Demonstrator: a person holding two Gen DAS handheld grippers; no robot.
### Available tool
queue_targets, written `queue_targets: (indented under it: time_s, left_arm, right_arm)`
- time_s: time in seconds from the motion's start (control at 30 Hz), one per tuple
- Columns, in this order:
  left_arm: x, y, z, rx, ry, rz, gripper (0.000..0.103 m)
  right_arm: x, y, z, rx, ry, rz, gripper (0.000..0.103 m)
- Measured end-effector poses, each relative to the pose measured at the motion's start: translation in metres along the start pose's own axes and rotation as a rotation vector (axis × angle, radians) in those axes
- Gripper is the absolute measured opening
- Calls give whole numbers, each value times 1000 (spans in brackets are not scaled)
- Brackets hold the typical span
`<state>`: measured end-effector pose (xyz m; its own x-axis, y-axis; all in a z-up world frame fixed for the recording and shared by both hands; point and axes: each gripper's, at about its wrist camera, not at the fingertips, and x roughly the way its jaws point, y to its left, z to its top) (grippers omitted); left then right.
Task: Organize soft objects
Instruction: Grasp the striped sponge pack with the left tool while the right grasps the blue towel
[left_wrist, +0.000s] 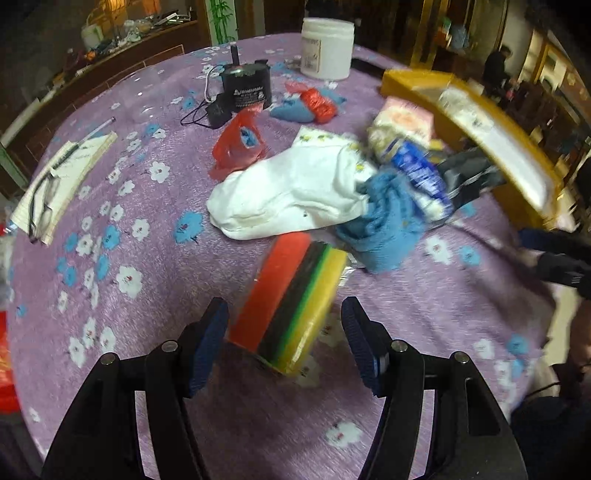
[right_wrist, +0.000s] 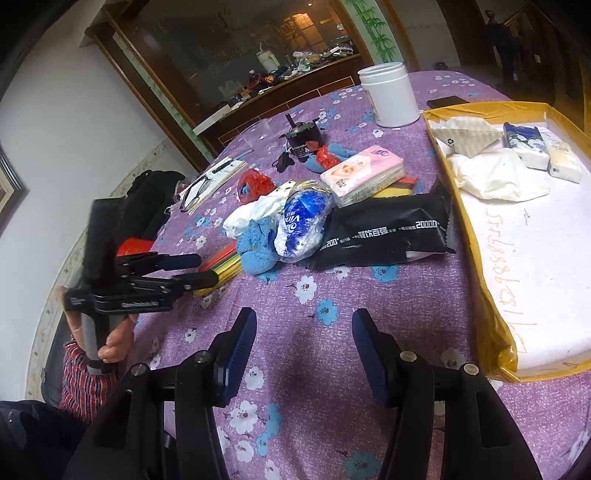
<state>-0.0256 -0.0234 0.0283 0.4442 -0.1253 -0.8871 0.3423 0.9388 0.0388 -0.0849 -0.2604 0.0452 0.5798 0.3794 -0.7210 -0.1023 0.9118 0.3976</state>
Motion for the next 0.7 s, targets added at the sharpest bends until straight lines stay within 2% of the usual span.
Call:
queue_targets:
  time_s: [0.17, 0.2, 0.37, 0.57, 0.7]
  left_arm:
    - [16, 0, 8, -38, 12, 13, 61]
    - [16, 1, 8, -44, 3, 14, 50]
    - [13, -1, 5, -56, -58, 25, 43]
    - [-10, 24, 3, -150, -184, -72, 41]
    - [-17, 34, 4, -193, -223, -95, 41]
  right_arm:
    - [5, 2, 0, -2, 13, 10, 57]
    - [6, 4, 0, -7, 16, 8, 57]
    - [12, 13, 3, -41, 31, -17, 57]
    - [28, 35, 14, -119, 56, -59, 57]
    - [44, 60, 27, -201, 59, -81, 57]
